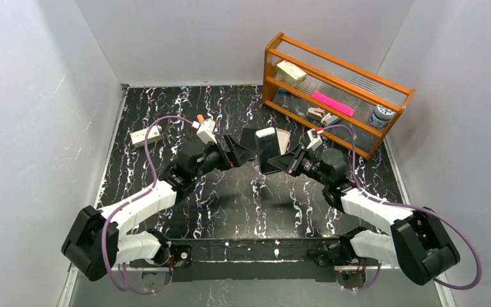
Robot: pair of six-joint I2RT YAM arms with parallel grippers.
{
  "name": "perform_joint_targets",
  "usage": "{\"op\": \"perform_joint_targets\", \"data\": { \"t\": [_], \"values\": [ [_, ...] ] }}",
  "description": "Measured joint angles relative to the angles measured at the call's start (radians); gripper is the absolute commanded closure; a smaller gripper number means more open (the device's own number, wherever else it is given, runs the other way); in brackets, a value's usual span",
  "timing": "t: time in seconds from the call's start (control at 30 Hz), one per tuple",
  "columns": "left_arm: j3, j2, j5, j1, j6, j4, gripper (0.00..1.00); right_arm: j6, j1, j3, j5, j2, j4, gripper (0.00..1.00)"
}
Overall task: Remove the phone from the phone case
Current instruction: Pick up the phone at the center of the board.
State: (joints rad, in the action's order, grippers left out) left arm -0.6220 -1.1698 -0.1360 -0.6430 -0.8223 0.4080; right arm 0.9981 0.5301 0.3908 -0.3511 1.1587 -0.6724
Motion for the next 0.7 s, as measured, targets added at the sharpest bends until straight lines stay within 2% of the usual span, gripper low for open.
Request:
{"op": "perform_joint_targets", "data": {
  "t": [0.27,0.6,0.7],
  "values": [
    [-0.001,-0.063,-0.196,0.042,-0.099,0.198,0.03,0.075,-0.052,-0.016,-0.132,-0.052,-0.168,0.99],
    [-0.047,-0.107,-0.300,0.043,-0.175,0.314,0.16,0.155,-0.052,-0.016,-0.274,-0.019,-0.316,0.99],
    [-0.048,-0.119,-0.314,0.043,-0.196,0.344,0.24,0.171,-0.050,-0.016,-0.289,0.002,-0.344,0.99]
  ]
}}
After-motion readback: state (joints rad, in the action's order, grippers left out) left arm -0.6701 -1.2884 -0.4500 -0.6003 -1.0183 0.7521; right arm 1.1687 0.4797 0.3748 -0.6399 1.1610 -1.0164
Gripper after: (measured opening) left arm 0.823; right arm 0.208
